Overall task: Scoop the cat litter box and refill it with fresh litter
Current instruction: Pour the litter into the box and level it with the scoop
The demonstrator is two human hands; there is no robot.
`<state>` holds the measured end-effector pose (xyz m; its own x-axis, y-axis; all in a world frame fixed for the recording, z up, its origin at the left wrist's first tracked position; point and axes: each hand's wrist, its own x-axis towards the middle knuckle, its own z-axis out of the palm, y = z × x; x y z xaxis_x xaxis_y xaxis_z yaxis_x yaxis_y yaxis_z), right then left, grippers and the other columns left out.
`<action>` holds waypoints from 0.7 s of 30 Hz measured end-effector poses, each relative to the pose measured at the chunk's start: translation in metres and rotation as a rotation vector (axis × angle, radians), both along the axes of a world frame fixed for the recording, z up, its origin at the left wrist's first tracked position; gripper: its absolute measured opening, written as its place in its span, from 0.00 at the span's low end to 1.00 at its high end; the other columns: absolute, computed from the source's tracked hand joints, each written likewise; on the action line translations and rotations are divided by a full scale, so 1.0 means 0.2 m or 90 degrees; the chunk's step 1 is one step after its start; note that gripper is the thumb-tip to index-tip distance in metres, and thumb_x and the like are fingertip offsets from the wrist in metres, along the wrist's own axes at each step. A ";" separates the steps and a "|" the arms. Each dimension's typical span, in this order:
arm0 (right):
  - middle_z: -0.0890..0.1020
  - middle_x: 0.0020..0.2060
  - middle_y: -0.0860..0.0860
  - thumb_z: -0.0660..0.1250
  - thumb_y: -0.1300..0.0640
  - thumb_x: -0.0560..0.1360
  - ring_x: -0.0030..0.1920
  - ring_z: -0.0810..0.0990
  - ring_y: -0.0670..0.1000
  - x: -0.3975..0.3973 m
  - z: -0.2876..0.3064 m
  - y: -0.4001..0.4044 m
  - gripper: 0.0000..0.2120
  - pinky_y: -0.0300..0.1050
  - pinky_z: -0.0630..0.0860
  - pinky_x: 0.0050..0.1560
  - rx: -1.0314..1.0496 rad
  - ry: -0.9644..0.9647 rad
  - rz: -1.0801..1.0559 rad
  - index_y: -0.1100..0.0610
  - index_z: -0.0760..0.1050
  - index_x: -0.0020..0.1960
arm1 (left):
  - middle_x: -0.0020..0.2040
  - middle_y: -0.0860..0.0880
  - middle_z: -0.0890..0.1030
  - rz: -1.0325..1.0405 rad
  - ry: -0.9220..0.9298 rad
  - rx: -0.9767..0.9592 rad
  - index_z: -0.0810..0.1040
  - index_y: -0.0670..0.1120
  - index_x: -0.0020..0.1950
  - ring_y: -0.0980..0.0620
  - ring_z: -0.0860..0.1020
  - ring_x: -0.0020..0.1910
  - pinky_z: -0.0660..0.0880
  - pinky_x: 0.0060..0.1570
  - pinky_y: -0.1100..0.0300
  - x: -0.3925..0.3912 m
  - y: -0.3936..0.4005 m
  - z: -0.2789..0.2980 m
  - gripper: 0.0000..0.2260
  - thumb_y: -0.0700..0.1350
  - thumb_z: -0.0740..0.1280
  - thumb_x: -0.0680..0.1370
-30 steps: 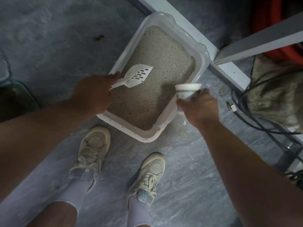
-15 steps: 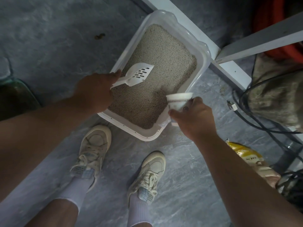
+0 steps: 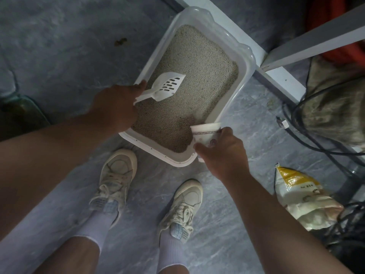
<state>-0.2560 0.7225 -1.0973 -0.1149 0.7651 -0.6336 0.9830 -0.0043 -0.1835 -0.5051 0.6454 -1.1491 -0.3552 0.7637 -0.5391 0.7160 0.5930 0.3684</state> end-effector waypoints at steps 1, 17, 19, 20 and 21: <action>0.81 0.48 0.54 0.75 0.41 0.66 0.50 0.81 0.58 0.00 0.00 0.00 0.26 0.50 0.78 0.51 0.005 0.008 -0.007 0.56 0.69 0.54 | 0.66 0.40 0.79 0.000 -0.001 0.002 0.62 0.56 0.79 0.37 0.81 0.55 0.78 0.56 0.48 0.00 0.00 0.00 0.31 0.38 0.65 0.77; 0.80 0.48 0.54 0.74 0.43 0.67 0.50 0.80 0.59 0.03 0.00 -0.09 0.24 0.49 0.76 0.49 -0.008 0.016 0.020 0.54 0.66 0.51 | 0.65 0.42 0.80 -0.008 -0.006 0.002 0.62 0.56 0.79 0.38 0.80 0.57 0.75 0.56 0.51 0.00 0.00 -0.01 0.32 0.38 0.66 0.77; 0.80 0.48 0.54 0.74 0.42 0.67 0.50 0.80 0.58 0.02 -0.01 -0.09 0.24 0.48 0.76 0.49 -0.010 0.015 0.027 0.54 0.66 0.52 | 0.65 0.41 0.80 -0.009 -0.009 0.005 0.62 0.56 0.79 0.38 0.80 0.55 0.76 0.55 0.51 0.00 0.00 0.00 0.32 0.38 0.66 0.77; 0.80 0.48 0.53 0.74 0.42 0.68 0.50 0.80 0.58 0.02 -0.01 -0.09 0.24 0.48 0.75 0.49 -0.019 0.013 0.035 0.53 0.66 0.52 | 0.65 0.41 0.80 -0.011 -0.007 0.005 0.62 0.56 0.79 0.38 0.80 0.55 0.75 0.55 0.50 -0.01 0.00 0.00 0.32 0.38 0.66 0.77; 0.79 0.48 0.53 0.73 0.42 0.68 0.50 0.80 0.58 0.01 -0.01 -0.09 0.24 0.47 0.76 0.49 -0.033 0.011 0.048 0.53 0.65 0.52 | 0.65 0.41 0.80 -0.014 -0.006 0.004 0.62 0.56 0.79 0.38 0.80 0.55 0.75 0.55 0.50 -0.01 0.00 0.00 0.32 0.38 0.66 0.77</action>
